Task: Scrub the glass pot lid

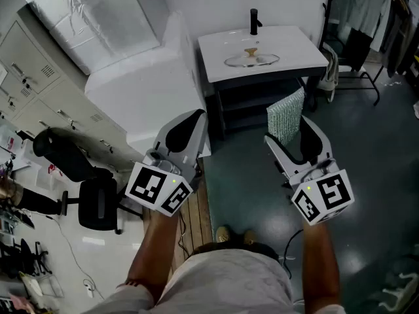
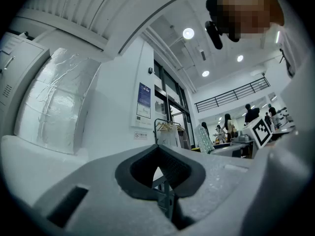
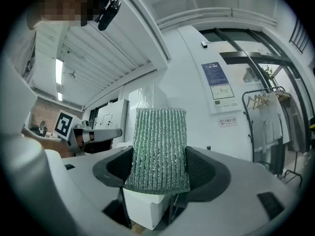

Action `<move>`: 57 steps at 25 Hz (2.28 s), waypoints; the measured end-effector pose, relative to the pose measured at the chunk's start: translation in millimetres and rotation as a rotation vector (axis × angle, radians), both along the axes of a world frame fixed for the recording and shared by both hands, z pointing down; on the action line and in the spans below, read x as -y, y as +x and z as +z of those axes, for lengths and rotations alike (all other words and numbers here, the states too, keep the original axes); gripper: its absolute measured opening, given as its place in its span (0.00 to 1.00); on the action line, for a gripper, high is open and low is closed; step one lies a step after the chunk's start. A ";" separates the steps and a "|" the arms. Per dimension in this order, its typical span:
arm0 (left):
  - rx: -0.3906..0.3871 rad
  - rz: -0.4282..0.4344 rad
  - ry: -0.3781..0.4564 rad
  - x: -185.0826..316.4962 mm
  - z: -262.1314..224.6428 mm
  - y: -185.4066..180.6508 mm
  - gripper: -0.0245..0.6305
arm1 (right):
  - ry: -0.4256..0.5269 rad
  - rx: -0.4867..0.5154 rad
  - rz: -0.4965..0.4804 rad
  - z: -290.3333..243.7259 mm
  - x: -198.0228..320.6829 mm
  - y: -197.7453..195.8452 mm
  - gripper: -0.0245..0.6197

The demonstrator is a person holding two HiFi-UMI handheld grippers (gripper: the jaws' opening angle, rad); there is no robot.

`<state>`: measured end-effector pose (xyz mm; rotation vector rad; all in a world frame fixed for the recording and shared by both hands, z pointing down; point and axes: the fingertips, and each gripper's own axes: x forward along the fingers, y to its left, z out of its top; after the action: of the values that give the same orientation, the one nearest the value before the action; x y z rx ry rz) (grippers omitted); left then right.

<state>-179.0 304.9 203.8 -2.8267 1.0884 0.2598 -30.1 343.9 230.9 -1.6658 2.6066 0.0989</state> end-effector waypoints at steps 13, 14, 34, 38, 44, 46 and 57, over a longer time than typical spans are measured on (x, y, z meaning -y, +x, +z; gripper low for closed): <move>-0.015 0.011 -0.006 1.1 0.1 5.6 0.06 | -0.015 0.057 -0.022 -1.7 -6.1 4.4 0.56; -0.016 0.011 -0.007 0.9 0.0 6.5 0.06 | -0.015 0.061 -0.021 -2.1 -6.3 6.3 0.56; -0.010 -0.073 -0.005 10.2 0.9 37.3 0.06 | -0.008 0.063 -0.102 -3.9 13.9 44.3 0.56; -0.010 -0.081 -0.012 20.1 3.6 37.9 0.06 | -0.017 0.057 -0.111 -2.9 24.8 46.1 0.56; -0.019 -0.080 -0.007 52.6 8.4 44.1 0.06 | -0.020 0.041 -0.112 2.2 56.1 51.9 0.56; -0.023 -0.077 -0.007 69.9 9.3 46.5 0.06 | -0.022 0.034 -0.111 2.9 73.0 53.6 0.56; -0.047 -0.036 -0.032 208.7 16.1 61.9 0.06 | -0.057 0.005 -0.072 6.8 207.9 64.6 0.56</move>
<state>-117.1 96.1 219.8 -2.8390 1.1621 0.3101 34.4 136.0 237.7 -1.5843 2.6867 0.0172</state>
